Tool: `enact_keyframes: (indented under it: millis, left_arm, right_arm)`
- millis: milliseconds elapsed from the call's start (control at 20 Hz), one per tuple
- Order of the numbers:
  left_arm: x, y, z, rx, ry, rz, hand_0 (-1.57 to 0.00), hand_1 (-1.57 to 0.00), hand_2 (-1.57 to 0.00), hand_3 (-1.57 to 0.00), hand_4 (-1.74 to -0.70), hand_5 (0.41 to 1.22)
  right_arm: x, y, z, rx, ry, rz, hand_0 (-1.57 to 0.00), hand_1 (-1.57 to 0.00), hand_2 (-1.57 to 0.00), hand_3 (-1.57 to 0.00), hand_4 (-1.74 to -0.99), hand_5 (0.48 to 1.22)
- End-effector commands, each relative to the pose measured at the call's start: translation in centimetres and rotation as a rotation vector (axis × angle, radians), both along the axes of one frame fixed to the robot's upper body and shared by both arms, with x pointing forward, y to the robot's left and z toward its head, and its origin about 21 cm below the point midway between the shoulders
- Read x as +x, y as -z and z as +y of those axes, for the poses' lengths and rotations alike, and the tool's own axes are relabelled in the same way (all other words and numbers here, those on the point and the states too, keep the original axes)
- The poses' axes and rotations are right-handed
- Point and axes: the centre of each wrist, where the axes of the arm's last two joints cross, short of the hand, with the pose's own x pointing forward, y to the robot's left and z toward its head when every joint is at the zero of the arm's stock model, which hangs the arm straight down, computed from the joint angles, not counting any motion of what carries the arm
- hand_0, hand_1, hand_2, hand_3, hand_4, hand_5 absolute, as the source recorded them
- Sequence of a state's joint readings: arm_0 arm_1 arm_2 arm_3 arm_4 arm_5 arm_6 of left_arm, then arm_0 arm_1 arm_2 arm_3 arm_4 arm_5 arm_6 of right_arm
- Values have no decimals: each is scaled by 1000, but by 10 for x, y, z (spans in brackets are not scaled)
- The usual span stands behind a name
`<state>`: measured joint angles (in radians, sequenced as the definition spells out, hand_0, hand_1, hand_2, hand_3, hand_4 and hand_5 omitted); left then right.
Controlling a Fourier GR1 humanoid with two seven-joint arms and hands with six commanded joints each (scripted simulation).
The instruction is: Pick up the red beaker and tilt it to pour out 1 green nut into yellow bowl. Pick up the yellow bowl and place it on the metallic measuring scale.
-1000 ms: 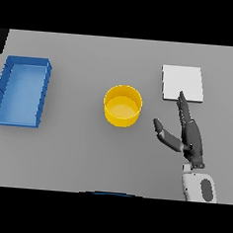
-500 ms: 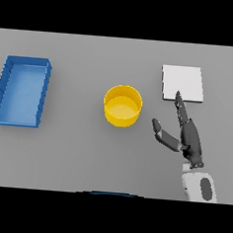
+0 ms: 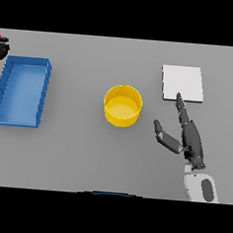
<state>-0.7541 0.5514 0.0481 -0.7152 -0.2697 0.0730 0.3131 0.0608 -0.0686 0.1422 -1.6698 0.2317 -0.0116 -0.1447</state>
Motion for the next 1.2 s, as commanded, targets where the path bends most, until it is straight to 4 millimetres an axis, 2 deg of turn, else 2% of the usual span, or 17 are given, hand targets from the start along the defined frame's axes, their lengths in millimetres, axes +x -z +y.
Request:
enact_keyframes:
  millis: [0,200,250,300,350,450,500,600,800,950,1050,1150]
  left_arm:
    - [-7,5,-4,-10,-1,-7,-1571,-1571,-1571,-1571,-1741,1151]
    - [-28,13,-7,-43,-53,21,-1571,-1571,-1571,-1571,-1741,925]
    - [-31,11,-9,-54,-62,46,-1571,-1571,-1571,-1571,-1655,868]
    - [-34,9,-10,-50,-46,57,-1571,-1571,-1526,-1525,-1521,818]
    - [-38,2,-13,-44,24,54,-1469,-1344,-1276,-1318,-1369,774]
    - [-46,-2,-9,-102,105,69,-940,-860,-817,-843,-1126,705]
    - [-48,-2,-8,-143,125,92,-751,-687,-653,-675,-1050,683]
    - [-49,-5,-7,-89,151,153,-481,-440,-418,-431,-915,651]
    - [-48,6,-8,-3,148,227,-196,-179,-170,-176,-813,627]
    - [-45,1,-9,20,147,174,-100,-91,-87,-90,-783,631]
    - [-45,-1,-11,10,166,126,-64,-58,-55,-57,-778,633]
    - [-46,-1,-15,-27,186,83,-40,-37,-35,-36,-784,644]
  right_arm:
    - [1,3,1,7,1,9,1,1,1,1,-1174,676]
    - [0,-1,1,18,0,0,1,1,1,1,-1157,671]
    - [-1,-2,2,24,-4,-1,1,1,1,1,-1155,669]
    - [-1,1,3,30,-5,10,1,1,1,1,-1155,670]
    - [1,-1,5,30,-1,10,1,1,1,1,-1153,670]
    - [-1,1,0,19,-2,-4,1,1,1,1,-1149,670]
    - [-2,-2,1,23,-5,-8,1,1,1,1,-1150,671]
    - [2,-1,3,31,1,11,1,1,1,1,-1155,670]
    - [2,2,-1,-8,-18,-3,1,1,1,1,-1157,665]
    - [7,-1,-1,-20,-27,8,1,1,1,1,-1154,657]
    - [12,-5,4,-78,2,39,1,1,1,1,-1131,631]
    - [16,-12,0,-135,-78,-3,1,1,1,1,-1087,649]
